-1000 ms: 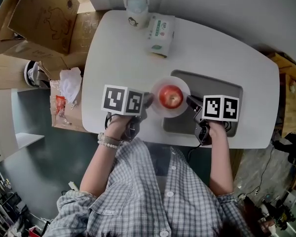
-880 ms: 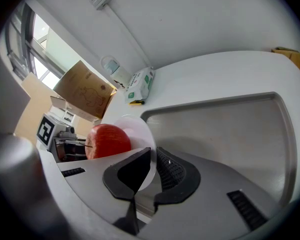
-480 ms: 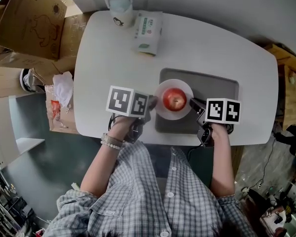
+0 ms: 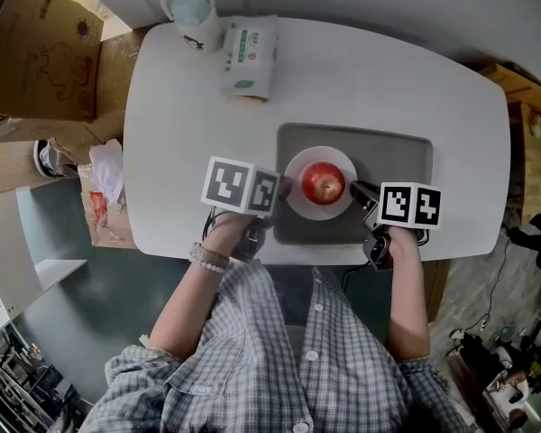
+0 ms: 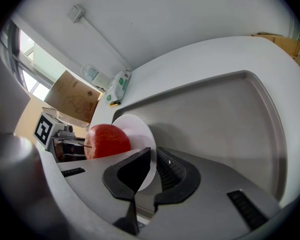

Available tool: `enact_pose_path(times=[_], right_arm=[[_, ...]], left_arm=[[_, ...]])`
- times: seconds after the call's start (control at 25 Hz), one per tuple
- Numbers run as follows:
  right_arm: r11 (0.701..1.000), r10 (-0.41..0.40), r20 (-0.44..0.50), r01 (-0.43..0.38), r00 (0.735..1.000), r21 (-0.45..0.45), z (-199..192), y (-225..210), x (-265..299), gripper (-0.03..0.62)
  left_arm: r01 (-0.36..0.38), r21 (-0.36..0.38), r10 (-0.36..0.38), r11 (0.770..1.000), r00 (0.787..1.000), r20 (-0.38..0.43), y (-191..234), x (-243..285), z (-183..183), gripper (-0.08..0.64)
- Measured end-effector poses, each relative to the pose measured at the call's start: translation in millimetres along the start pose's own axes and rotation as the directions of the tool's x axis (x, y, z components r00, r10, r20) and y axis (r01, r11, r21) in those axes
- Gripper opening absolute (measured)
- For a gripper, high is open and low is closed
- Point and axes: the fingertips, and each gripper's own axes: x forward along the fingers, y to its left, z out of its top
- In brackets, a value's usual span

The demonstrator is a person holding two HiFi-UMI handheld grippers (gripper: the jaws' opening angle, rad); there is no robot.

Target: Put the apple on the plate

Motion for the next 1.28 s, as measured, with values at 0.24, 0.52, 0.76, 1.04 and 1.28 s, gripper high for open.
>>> enact_pose_path(times=[0.24,0.52,0.76,1.04,1.28], right_arm=[[1.000,-0.022,-0.002,0.022,1.000,0.003,0,-15,3,0.049],[0.999,-0.039,0.001,0.039,0.999,-0.006,1,-24,6,0.049],[0.999,-0.045,0.024,0.046,0.999,-0.022,5,-26,7,0.049],[0.998,-0.057,0.055,0.058,0.997,-0.020,7,-26,6,0.049],[0.997,-0.067,0.073,0.069,0.995,-0.017,6,-26,5,0.051]], left_arm=[[-0.002,0.006,0.002,1.000,1.000,-0.025,-4,14,2,0.040],[-0.028,0.025,0.029,0.999,0.999,-0.036,-7,20,6,0.040],[-0.059,0.065,0.062,0.996,0.997,-0.042,-8,22,9,0.040],[-0.074,0.138,0.081,0.988,0.996,-0.044,-11,23,10,0.041],[-0.067,0.179,0.076,0.982,0.996,-0.047,-13,23,9,0.051]])
